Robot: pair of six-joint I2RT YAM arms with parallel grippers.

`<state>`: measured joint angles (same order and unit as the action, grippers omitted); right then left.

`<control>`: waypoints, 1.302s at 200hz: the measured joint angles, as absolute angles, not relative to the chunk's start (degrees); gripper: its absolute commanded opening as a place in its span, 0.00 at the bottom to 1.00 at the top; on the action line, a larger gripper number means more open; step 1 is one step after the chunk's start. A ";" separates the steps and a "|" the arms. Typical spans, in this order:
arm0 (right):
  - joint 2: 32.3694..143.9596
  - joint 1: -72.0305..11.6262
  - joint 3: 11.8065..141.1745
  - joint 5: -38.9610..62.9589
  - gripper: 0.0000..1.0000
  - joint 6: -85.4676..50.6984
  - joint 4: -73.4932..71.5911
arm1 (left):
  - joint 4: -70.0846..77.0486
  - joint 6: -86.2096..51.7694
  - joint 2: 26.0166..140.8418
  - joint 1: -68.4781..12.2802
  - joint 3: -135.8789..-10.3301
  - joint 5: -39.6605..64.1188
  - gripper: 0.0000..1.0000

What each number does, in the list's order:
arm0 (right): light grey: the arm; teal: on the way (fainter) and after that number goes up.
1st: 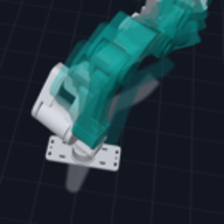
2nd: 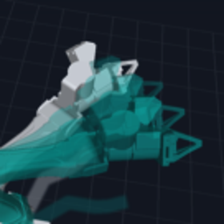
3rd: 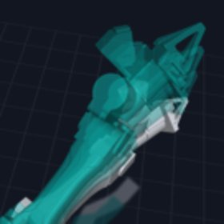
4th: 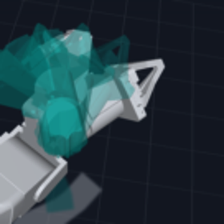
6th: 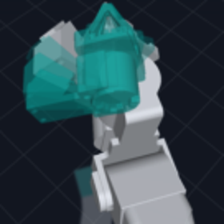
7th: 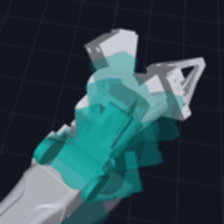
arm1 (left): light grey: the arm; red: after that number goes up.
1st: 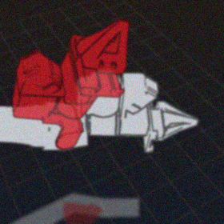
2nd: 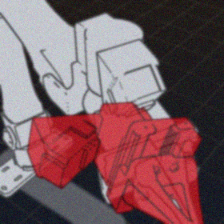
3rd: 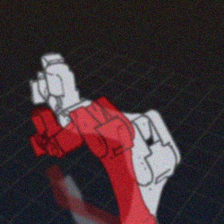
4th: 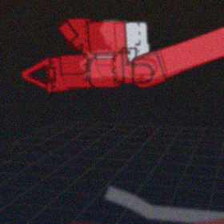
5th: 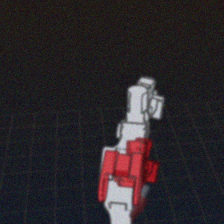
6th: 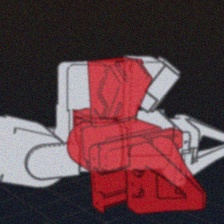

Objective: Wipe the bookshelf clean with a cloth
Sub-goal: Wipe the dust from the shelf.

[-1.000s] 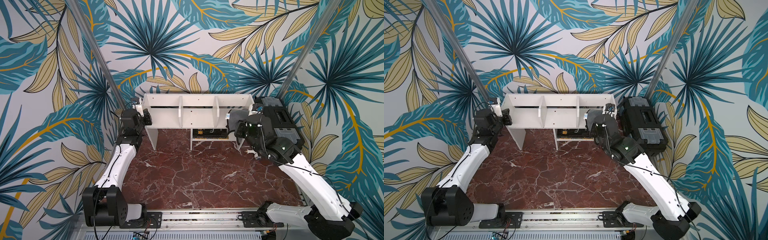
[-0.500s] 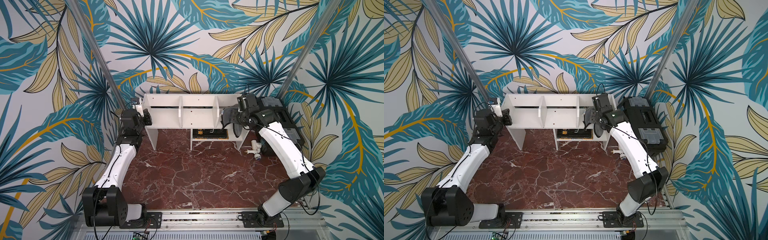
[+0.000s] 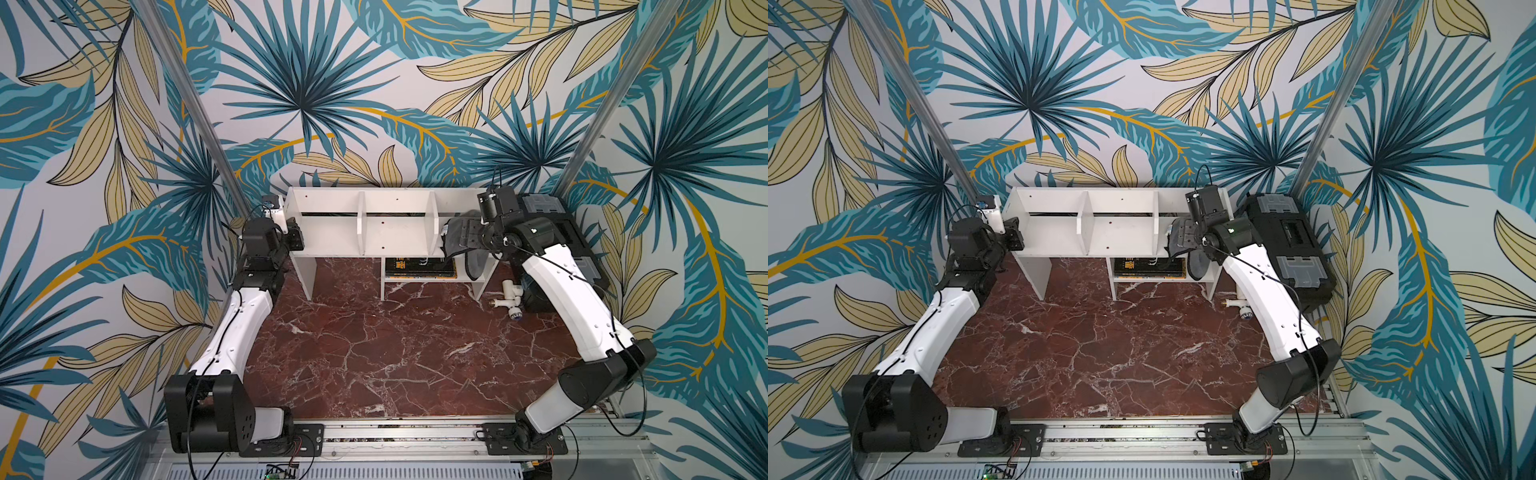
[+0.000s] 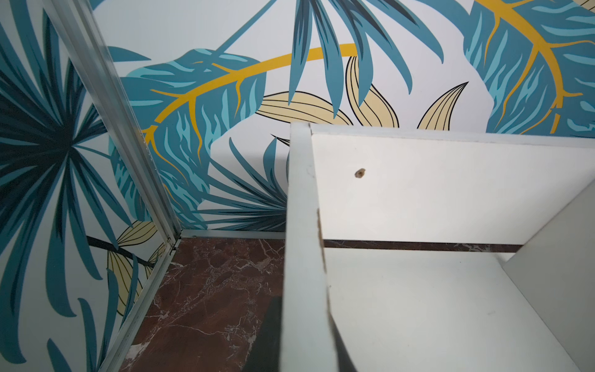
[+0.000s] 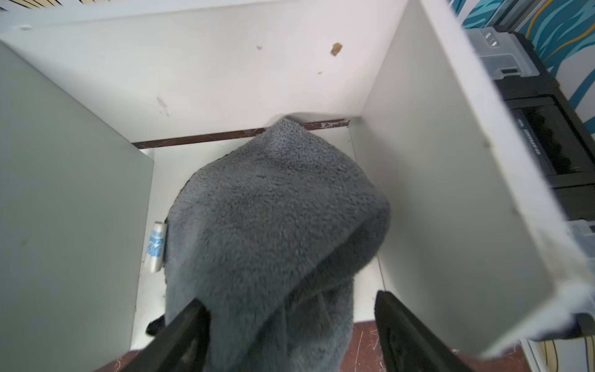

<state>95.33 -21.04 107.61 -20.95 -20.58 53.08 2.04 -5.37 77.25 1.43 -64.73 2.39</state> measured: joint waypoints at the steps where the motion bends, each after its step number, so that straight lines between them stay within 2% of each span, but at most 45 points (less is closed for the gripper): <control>1: 95.55 -21.02 107.61 -20.84 0.66 -20.71 52.90 | 2.04 -5.37 77.25 1.43 -64.73 2.39 0.00; 16: 97.58 -20.99 107.02 -19.31 0.42 -20.51 50.72 | 2.04 -5.37 77.25 1.43 -64.73 2.42 0.00; 31: 98.17 -20.99 104.71 -17.15 0.27 -20.82 48.07 | 2.07 -5.37 77.25 1.43 -64.73 2.39 0.00; 62: 94.48 -21.78 96.88 -15.00 0.09 -22.74 41.34 | 2.07 -5.37 77.25 1.43 -64.73 2.42 0.00; 84: 90.17 -22.57 92.47 -16.80 0.00 -23.31 41.60 | 2.04 -5.37 77.25 1.43 -64.73 2.39 0.00; 124: 90.56 -20.29 95.64 -21.78 0.00 -21.67 48.21 | 2.07 -5.34 77.25 1.43 -64.73 2.39 0.00; 184: 93.71 -20.53 98.85 -5.63 0.00 -20.29 45.10 | 2.07 -5.34 77.25 1.43 -64.73 2.37 0.00; 260: 100.20 -20.62 119.96 -5.21 0.00 -15.42 43.09 | 2.07 -5.32 77.25 1.43 -64.73 2.37 0.00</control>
<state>100.20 -20.62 119.96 -5.21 -15.42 43.09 2.07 -5.32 77.25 1.43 -64.73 2.37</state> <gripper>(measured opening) 0.122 0.166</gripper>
